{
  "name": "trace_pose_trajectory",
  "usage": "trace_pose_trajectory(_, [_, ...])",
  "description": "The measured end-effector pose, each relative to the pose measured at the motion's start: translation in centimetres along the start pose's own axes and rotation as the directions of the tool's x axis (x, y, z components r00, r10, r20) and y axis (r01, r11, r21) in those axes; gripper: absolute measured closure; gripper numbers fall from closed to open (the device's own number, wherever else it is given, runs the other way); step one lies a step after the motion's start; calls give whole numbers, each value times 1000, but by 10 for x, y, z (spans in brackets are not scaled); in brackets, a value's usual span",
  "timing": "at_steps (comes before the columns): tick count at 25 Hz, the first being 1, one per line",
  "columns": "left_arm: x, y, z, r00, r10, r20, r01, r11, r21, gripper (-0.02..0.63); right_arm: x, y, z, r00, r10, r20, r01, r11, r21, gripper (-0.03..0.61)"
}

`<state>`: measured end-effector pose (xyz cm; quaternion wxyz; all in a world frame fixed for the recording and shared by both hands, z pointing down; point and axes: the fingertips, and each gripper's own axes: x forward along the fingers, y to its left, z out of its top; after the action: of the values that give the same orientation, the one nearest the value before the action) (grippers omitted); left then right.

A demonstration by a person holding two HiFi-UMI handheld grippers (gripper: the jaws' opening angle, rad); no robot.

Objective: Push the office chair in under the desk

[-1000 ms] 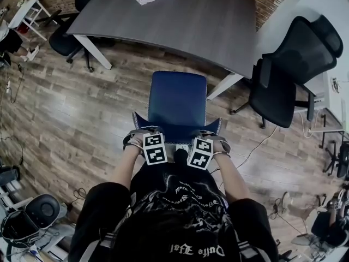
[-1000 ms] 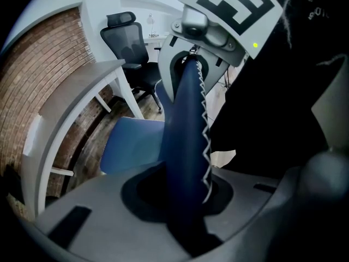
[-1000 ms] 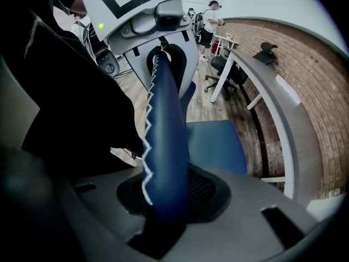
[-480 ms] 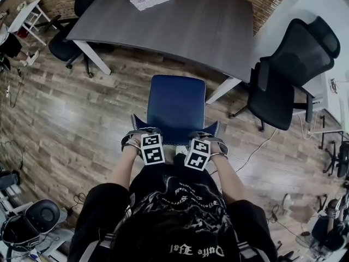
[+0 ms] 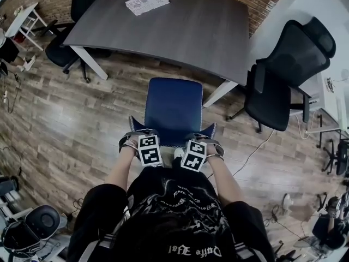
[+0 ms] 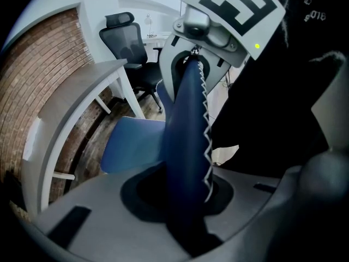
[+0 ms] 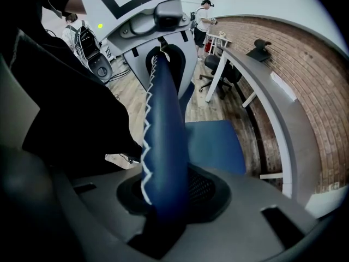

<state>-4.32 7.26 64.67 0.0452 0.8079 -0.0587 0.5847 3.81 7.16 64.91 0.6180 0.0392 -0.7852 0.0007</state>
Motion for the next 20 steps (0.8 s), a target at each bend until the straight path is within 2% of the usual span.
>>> trace_pose_trajectory(20, [-6,29,-13,1000,-21,-4,21,999,48,526,4,-22,19,1000,-14,-1,14,998,62,486])
